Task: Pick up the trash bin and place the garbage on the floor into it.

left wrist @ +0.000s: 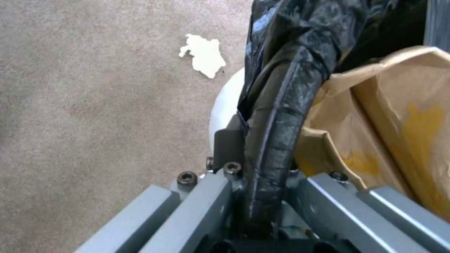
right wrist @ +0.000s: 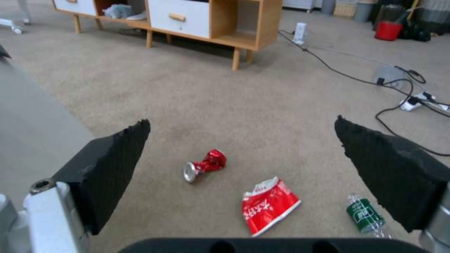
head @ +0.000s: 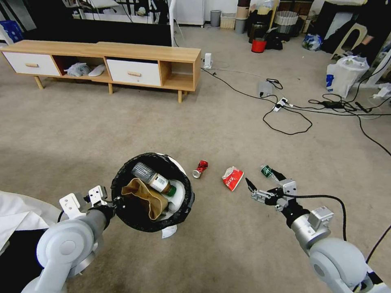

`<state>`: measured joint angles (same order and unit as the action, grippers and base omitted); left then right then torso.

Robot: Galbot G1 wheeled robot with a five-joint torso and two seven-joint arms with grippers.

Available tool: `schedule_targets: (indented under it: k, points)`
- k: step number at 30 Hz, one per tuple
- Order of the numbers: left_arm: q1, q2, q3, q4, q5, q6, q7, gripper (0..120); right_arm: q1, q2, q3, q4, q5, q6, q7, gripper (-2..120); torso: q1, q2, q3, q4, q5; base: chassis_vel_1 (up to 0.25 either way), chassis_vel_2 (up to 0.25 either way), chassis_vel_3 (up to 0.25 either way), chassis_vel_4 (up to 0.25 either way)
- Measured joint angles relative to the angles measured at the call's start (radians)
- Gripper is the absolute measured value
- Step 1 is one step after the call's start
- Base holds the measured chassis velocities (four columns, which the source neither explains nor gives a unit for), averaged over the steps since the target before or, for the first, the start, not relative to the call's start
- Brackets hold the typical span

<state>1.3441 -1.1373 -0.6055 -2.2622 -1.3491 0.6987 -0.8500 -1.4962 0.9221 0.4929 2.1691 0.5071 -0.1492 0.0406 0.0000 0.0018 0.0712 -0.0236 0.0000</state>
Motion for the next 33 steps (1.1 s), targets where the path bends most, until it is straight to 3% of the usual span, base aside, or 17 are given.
schedule_targets:
  k: [33]
  points:
    - [0.006, -0.010, 0.007, -0.007, 0.024, -0.005, 0.007, 0, -0.010, 0.006, 0.030, 0.011, 0.019, -0.016, -0.001, 100, 0.000, 0.000, 0.000, 0.0000, 0.0000, 0.000, 0.000, 0.000, 0.000]
